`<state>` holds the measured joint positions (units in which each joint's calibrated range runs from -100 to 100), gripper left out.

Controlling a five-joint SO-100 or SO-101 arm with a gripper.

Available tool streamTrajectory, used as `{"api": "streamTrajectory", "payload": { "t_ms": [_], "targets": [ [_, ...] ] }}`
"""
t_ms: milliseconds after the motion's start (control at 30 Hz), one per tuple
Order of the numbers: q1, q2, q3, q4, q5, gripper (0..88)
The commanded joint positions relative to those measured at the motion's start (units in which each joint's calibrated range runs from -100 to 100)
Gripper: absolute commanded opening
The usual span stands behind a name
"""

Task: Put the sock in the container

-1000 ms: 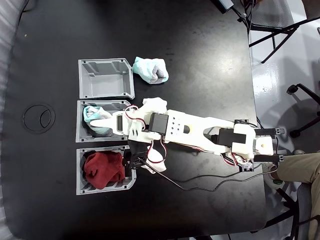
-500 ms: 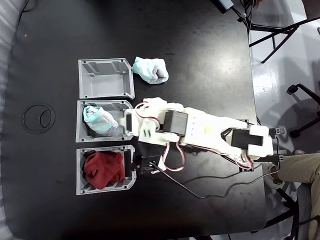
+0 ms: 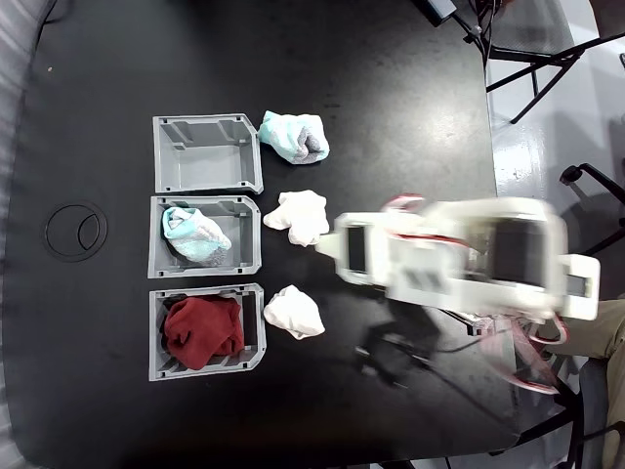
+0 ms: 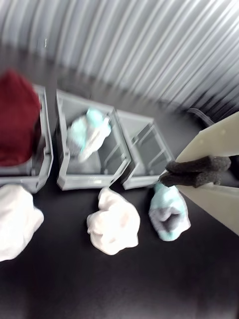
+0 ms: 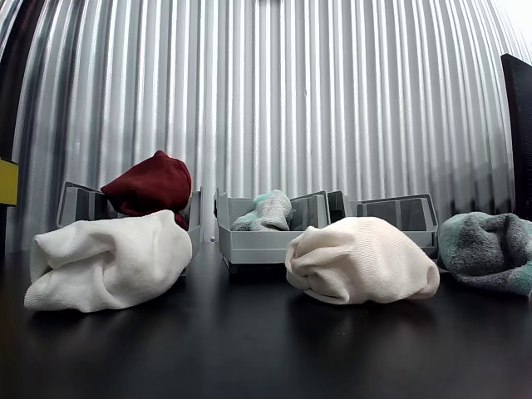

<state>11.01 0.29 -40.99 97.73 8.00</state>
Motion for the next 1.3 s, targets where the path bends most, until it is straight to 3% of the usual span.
{"api": "streamTrajectory", "payload": {
  "t_ms": [0,167,567,1267],
  "targets": [
    [-0.6,-10.1,-2.4,1.9,0.1,1.3],
    [-0.6,-18.7,3.8,2.0,0.2,1.3],
    [-0.7,-42.3,42.6,1.2,0.3,1.3],
    [-0.5,-78.2,104.3,-40.0,0.2,1.3]
  ]
}}
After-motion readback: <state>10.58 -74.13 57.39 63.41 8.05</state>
